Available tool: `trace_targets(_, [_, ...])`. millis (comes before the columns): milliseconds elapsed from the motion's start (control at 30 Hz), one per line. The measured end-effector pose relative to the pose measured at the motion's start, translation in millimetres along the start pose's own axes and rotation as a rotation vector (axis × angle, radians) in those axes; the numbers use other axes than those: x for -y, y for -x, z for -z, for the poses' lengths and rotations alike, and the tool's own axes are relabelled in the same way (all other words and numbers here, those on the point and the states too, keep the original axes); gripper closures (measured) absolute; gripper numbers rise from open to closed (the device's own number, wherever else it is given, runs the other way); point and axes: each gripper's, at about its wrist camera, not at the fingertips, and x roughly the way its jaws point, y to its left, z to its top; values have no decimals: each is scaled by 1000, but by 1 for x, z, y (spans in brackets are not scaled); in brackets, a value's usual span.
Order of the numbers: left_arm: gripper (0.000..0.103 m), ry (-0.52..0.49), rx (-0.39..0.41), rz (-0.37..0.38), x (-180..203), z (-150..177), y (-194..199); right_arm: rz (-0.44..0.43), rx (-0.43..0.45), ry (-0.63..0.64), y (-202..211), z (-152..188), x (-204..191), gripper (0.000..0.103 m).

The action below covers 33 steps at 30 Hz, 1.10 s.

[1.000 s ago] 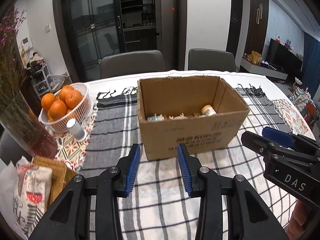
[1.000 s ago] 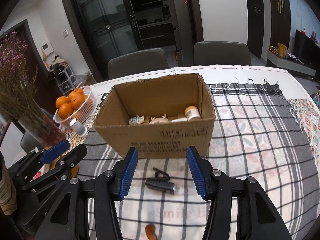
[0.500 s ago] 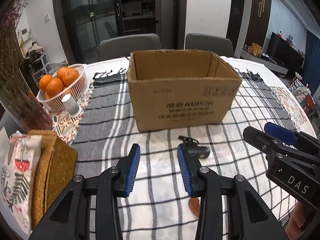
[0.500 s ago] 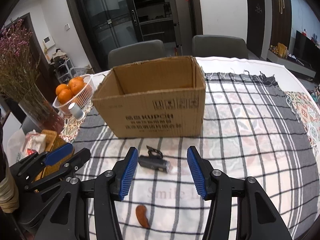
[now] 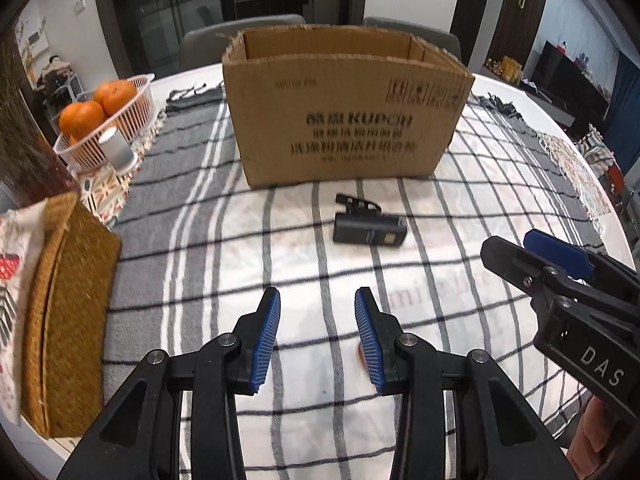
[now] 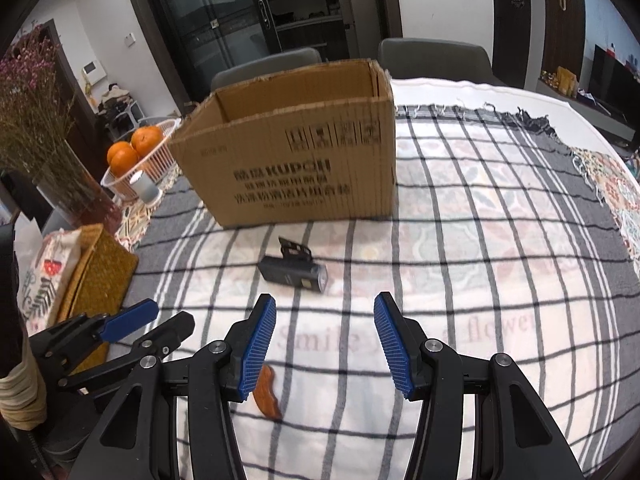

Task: Organize rigid objects
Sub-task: 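Lower the left gripper onto the brown oval piece and close it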

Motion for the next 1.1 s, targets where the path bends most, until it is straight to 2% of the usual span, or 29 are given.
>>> trace_targets(167, [65,-16,-45,5,7,9,-10,-5,-32,-7,-6,12,5,50])
trace_targets(500, [65,-22,-162,67,21,18,-38,2,-91,-34,-19,30,19,50])
trace_targets(733, [69,-2,-230,103,28,20,-59,22,-118,-53,-28,35,30,50])
trace_targets(1100, [77,43,-314,113,26,21,-79,30,-152,-66,-43,38,36,50])
